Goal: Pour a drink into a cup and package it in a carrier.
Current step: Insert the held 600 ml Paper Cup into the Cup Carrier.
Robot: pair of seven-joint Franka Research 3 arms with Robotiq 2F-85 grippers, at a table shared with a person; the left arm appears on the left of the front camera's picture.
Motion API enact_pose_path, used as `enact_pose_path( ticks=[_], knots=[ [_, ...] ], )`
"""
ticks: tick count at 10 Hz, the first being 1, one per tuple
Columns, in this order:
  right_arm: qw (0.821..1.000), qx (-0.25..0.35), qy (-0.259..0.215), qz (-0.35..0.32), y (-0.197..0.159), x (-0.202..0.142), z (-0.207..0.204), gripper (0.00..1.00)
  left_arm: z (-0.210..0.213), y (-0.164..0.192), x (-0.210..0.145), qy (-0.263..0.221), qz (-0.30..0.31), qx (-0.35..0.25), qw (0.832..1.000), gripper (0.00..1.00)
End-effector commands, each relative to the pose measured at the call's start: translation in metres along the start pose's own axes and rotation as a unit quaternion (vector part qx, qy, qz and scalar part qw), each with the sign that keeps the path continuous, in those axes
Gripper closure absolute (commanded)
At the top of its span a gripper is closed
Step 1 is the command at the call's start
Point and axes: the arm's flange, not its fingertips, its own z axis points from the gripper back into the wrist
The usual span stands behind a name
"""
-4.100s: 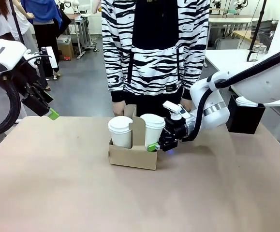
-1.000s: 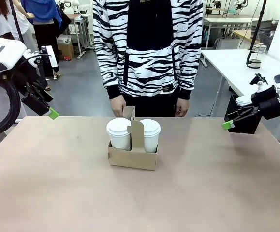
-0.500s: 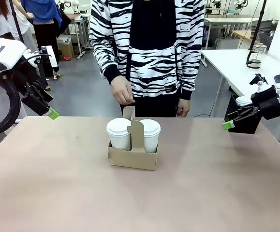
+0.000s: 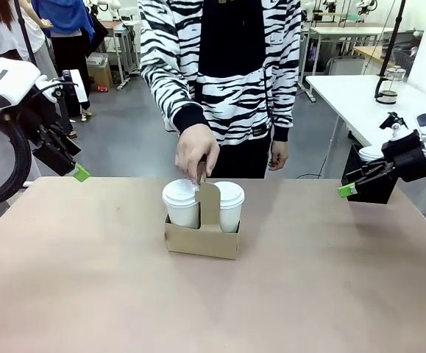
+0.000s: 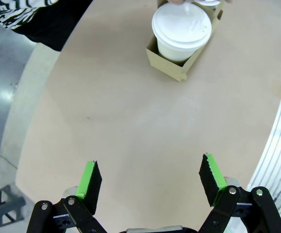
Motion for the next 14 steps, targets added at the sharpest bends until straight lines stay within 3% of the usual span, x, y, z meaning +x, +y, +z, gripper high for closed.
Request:
enact_pose_path(
  ticks=[1,14],
  knots=[
    [1.0,0.004,-0.003,0.01,-0.0057,0.0021,0.0011,0.0,0.0013,0.0008,0.001,0.006,0.004,-0.001,1.0,0.0],
    [1.0,0.004,-0.003,0.01,-0.0057,0.0021,0.0011,0.0,0.0013,0.0008,0.001,0.006,0.004,-0.001,1.0,0.0]
  ],
)
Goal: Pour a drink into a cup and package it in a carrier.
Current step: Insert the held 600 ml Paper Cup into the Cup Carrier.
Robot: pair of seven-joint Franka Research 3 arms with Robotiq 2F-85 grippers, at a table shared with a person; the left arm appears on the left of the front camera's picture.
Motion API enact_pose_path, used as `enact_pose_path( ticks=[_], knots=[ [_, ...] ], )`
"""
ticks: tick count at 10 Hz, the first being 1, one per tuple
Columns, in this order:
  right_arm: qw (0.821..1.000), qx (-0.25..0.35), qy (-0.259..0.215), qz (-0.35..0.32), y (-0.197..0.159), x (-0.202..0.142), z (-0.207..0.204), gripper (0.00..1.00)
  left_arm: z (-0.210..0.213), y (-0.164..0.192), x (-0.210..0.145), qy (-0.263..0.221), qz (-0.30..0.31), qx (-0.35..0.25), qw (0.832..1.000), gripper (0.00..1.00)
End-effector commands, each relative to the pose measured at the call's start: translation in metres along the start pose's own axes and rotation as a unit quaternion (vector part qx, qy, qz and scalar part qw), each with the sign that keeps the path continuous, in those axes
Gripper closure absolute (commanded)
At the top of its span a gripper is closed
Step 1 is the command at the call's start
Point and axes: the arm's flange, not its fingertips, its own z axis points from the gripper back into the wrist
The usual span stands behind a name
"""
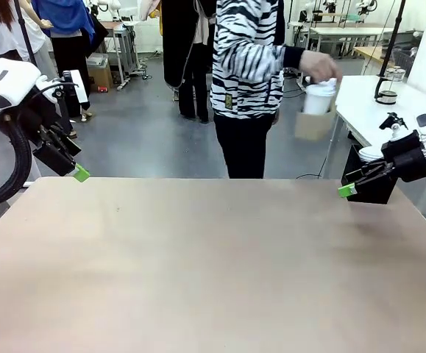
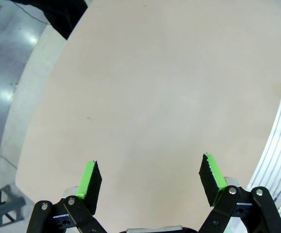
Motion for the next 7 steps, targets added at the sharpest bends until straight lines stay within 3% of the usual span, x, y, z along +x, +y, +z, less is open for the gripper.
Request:
enact_pose_path(
  ticks=[1,7],
  knots=[
    [1.0,0.004,-0.003,0.01,-0.0057,0.0021,0.0011,0.0,0.0013,0.0008,0.001,0.006,0.004,-0.001,1.0,0.0],
    [1.0,0.004,-0.003,0.01,-0.0057,0.0021,0.0011,0.0,0.0013,0.0008,0.001,0.006,0.004,-0.001,1.0,0.0]
  ],
)
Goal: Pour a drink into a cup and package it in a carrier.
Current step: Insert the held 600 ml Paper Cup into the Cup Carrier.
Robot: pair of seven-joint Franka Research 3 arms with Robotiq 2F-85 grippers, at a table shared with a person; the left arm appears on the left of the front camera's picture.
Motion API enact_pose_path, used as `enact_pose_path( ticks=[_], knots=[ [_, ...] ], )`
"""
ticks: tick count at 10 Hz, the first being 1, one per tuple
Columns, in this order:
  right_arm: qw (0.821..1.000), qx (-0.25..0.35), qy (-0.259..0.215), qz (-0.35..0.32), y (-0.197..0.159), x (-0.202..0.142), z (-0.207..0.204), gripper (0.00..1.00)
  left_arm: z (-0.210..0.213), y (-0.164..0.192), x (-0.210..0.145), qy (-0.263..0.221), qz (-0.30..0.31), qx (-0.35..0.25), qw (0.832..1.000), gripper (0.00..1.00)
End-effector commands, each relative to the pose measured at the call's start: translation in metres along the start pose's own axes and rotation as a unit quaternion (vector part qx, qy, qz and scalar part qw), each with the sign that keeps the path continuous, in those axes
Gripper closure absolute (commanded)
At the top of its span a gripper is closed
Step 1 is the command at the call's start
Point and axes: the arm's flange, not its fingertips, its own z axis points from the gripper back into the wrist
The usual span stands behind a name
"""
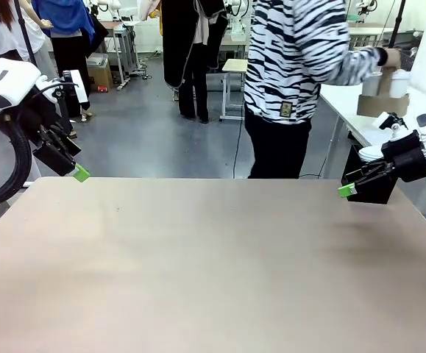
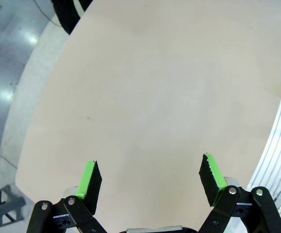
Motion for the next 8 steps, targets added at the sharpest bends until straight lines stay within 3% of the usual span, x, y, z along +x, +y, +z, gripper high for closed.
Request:
enact_pose_path(
  ticks=[1,8],
  knots=[
    [1.0,0.004,-0.003,0.01,-0.0057,0.0021,0.0011,0.0,0.0013,0.0008,0.001,0.006,0.004,-0.001,1.0,0.0],
    [1.0,0.004,-0.003,0.01,-0.0057,0.0021,0.0011,0.0,0.0013,0.0008,0.001,0.006,0.004,-0.001,1.0,0.0]
  ],
)
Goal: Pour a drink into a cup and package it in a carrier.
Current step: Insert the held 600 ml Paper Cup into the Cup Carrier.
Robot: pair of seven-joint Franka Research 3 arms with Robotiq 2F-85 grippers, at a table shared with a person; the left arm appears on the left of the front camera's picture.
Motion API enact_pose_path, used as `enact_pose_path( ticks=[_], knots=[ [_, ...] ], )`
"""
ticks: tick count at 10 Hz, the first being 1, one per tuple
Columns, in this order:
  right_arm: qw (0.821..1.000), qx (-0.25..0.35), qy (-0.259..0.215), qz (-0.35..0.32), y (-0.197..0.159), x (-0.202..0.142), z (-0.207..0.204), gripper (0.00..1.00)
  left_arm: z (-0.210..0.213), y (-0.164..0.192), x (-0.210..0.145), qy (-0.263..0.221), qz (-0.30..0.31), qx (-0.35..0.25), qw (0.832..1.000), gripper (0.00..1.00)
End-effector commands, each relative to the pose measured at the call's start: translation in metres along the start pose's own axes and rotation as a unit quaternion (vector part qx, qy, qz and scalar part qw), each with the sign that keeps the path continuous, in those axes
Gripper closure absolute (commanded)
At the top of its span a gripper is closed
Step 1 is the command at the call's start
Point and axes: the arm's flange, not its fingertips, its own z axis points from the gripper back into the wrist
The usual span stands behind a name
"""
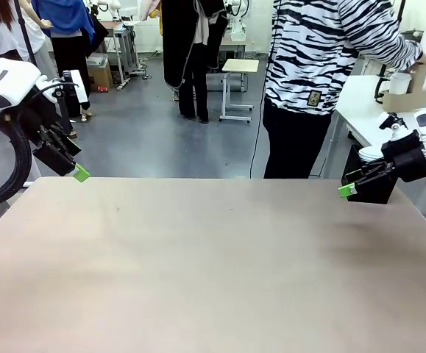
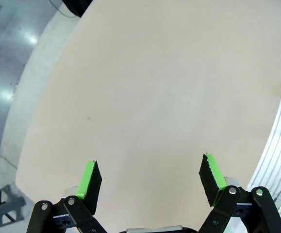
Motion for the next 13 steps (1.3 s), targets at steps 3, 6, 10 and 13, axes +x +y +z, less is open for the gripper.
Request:
enact_pose_path(
  ticks=[3,6,10,13],
  knots=[
    [1.0,0.004,-0.003,0.01,-0.0057,0.0021,0.0011,0.0,0.0013,0.0008,0.001,0.006,0.004,-0.001,1.0,0.0],
    [1.0,0.004,-0.003,0.01,-0.0057,0.0021,0.0011,0.0,0.0013,0.0008,0.001,0.006,0.004,-0.001,1.0,0.0],
    [1.0,0.004,-0.003,0.01,-0.0057,0.0021,0.0011,0.0,0.0013,0.0008,0.001,0.006,0.004,-0.001,1.0,0.0],
    [1.0,0.004,-0.003,0.01,-0.0057,0.0021,0.0011,0.0,0.0013,0.0008,0.001,0.006,0.004,-0.001,1.0,0.0]
  ],
)
